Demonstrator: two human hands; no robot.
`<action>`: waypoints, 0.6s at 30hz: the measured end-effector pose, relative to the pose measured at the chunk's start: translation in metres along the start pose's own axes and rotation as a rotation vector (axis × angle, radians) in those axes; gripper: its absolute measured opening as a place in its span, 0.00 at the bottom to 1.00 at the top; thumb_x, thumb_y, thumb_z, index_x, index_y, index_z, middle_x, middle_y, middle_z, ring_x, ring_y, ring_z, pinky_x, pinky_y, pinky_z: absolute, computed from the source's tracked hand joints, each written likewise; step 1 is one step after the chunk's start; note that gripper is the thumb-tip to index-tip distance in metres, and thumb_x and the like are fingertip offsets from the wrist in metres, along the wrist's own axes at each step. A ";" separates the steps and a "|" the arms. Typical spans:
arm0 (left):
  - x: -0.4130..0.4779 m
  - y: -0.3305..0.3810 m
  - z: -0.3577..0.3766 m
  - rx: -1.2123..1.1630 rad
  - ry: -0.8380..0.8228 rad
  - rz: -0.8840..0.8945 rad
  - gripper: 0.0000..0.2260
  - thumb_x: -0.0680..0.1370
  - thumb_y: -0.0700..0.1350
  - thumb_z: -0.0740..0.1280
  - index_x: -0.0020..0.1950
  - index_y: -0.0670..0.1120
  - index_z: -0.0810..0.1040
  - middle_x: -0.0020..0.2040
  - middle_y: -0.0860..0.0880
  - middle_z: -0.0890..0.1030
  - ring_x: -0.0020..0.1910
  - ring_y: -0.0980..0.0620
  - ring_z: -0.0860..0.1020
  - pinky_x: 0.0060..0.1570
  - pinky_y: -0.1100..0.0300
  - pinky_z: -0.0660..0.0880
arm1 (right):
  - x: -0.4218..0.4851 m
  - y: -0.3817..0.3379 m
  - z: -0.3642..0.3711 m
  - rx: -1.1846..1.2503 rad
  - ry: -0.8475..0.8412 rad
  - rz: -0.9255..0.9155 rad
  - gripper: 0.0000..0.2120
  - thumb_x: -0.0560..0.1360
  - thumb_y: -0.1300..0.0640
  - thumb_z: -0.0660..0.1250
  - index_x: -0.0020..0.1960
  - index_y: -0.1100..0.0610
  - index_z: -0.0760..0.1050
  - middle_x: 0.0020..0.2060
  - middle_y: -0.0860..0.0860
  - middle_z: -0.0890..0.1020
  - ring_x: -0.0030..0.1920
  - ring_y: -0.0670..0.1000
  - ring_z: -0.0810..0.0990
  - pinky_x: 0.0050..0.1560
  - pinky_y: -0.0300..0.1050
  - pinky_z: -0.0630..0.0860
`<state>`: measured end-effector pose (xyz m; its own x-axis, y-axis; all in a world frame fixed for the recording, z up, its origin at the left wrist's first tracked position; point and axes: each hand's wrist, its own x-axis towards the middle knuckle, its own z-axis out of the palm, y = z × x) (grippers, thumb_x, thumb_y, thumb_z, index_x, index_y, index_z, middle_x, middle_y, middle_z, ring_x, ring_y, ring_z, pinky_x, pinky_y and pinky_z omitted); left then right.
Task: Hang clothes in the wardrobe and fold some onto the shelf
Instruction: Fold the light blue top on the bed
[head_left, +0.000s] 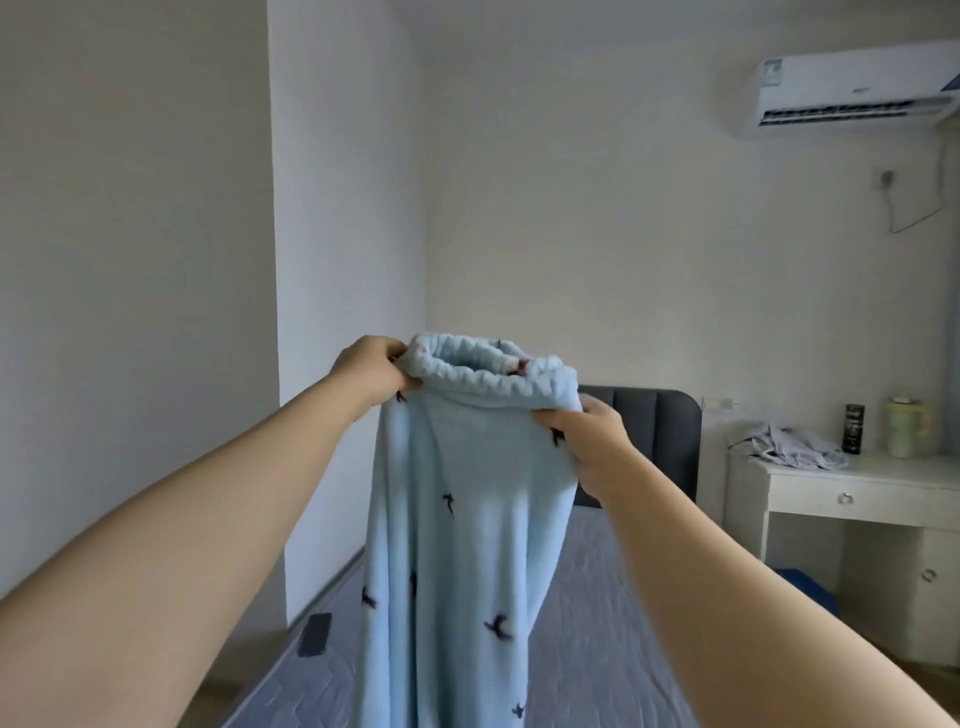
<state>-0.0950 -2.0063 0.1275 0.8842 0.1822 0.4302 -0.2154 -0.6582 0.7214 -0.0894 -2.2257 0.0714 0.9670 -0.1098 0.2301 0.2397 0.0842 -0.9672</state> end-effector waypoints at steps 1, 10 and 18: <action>0.001 0.003 -0.007 0.082 0.055 -0.005 0.06 0.71 0.40 0.69 0.46 0.48 0.79 0.41 0.46 0.81 0.41 0.47 0.78 0.47 0.56 0.75 | 0.003 -0.012 0.002 -0.055 0.010 -0.060 0.07 0.68 0.65 0.72 0.37 0.58 0.74 0.30 0.53 0.76 0.31 0.51 0.73 0.36 0.42 0.72; -0.010 0.037 -0.039 -0.385 -0.076 -0.271 0.12 0.80 0.36 0.58 0.61 0.46 0.67 0.52 0.41 0.72 0.32 0.42 0.79 0.23 0.57 0.78 | 0.004 -0.072 0.023 -0.252 -0.006 -0.069 0.10 0.72 0.63 0.60 0.32 0.56 0.70 0.27 0.52 0.68 0.23 0.51 0.65 0.28 0.41 0.70; -0.018 0.055 -0.044 -0.611 0.168 -0.090 0.08 0.76 0.55 0.64 0.44 0.52 0.71 0.41 0.54 0.78 0.28 0.55 0.81 0.33 0.62 0.73 | -0.024 -0.106 0.020 0.012 -0.094 -0.066 0.11 0.79 0.54 0.51 0.44 0.48 0.69 0.26 0.51 0.82 0.27 0.51 0.82 0.42 0.50 0.78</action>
<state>-0.1413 -2.0134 0.1836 0.8434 0.3620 0.3969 -0.3846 -0.1090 0.9166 -0.1368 -2.2123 0.1708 0.9527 -0.0225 0.3031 0.3039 0.0916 -0.9483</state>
